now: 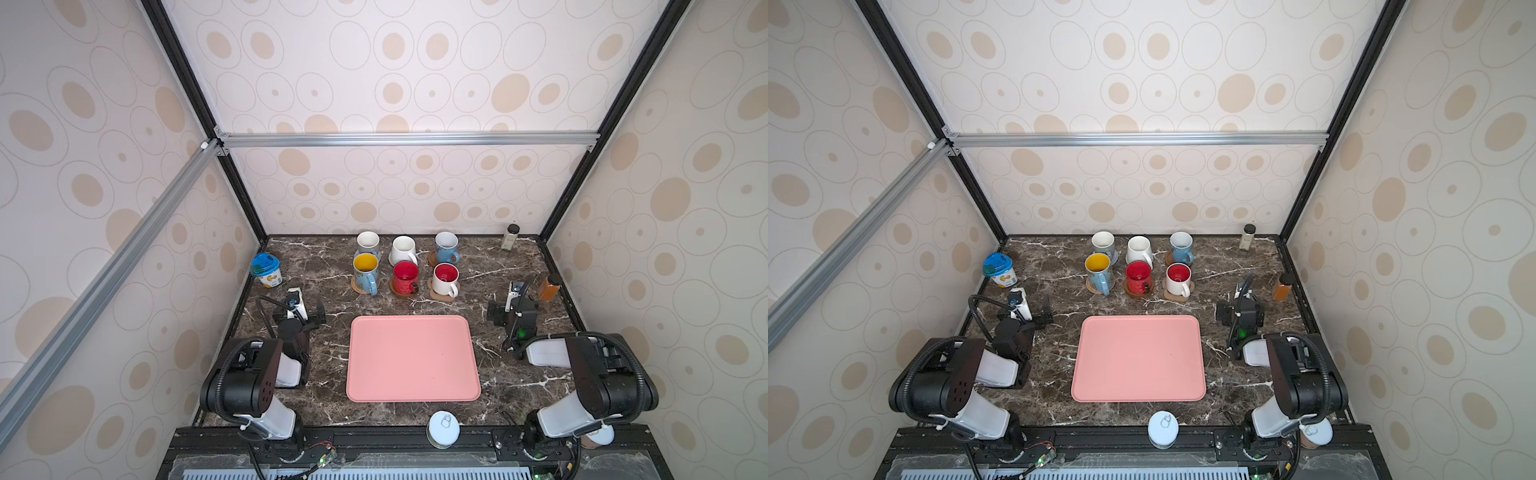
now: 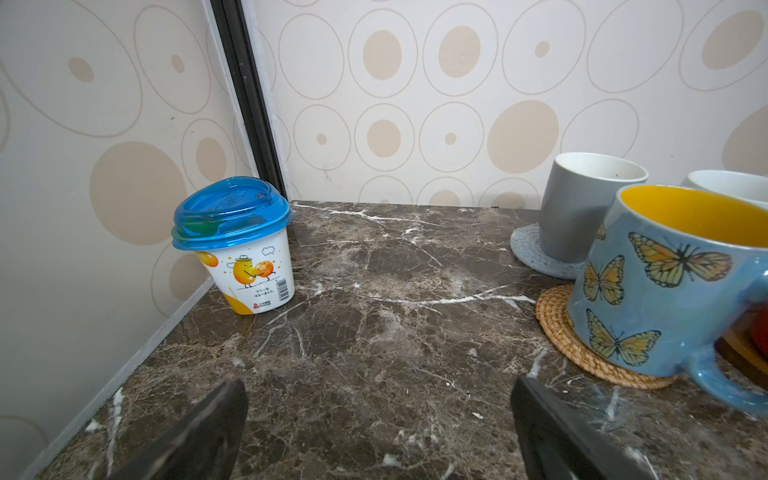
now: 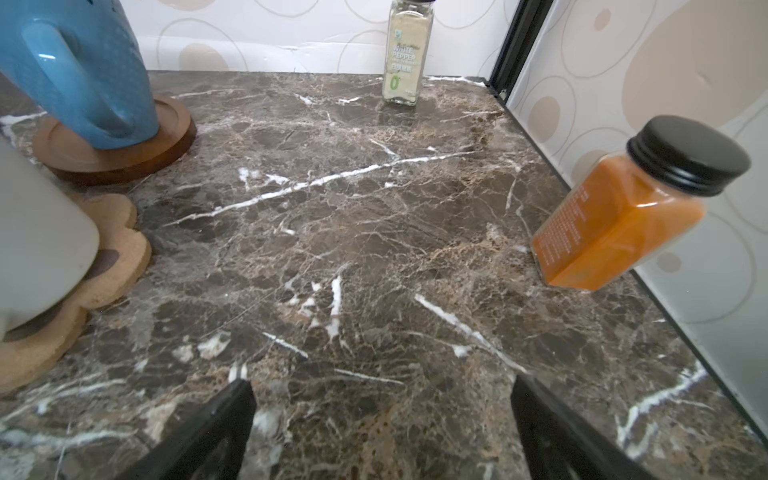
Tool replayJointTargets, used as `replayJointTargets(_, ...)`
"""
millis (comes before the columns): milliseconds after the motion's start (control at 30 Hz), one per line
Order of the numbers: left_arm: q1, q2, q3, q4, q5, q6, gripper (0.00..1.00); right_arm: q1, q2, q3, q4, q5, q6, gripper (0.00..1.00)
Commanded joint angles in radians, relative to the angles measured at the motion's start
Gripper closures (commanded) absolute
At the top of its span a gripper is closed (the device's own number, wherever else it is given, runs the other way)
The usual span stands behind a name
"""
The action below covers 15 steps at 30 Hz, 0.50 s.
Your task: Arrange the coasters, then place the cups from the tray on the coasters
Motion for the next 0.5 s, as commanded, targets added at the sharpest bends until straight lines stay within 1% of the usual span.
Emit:
replayJointTargets(0, 0.006, 0.007, 0.019, 0.007, 0.01, 0.027, 0.0, -0.006, 0.014, -0.013, 0.113, -0.04, -0.021, 0.0)
replayJointTargets(100, 0.005, 0.006, 0.019, 0.006, 0.01, 0.026, 0.0, -0.005, -0.007, 0.004, 0.038, -0.045, -0.015, 0.0)
replayJointTargets(167, 0.006, 0.007, 0.02, 0.006, 0.01, 0.027, 0.0, -0.006, 0.0, -0.006, 0.071, -0.04, -0.02, 0.0)
replayJointTargets(467, 0.006, 0.007, 0.023, 0.001, 0.01, 0.027, 0.0, -0.004, -0.006, -0.002, 0.054, -0.044, -0.019, 0.0)
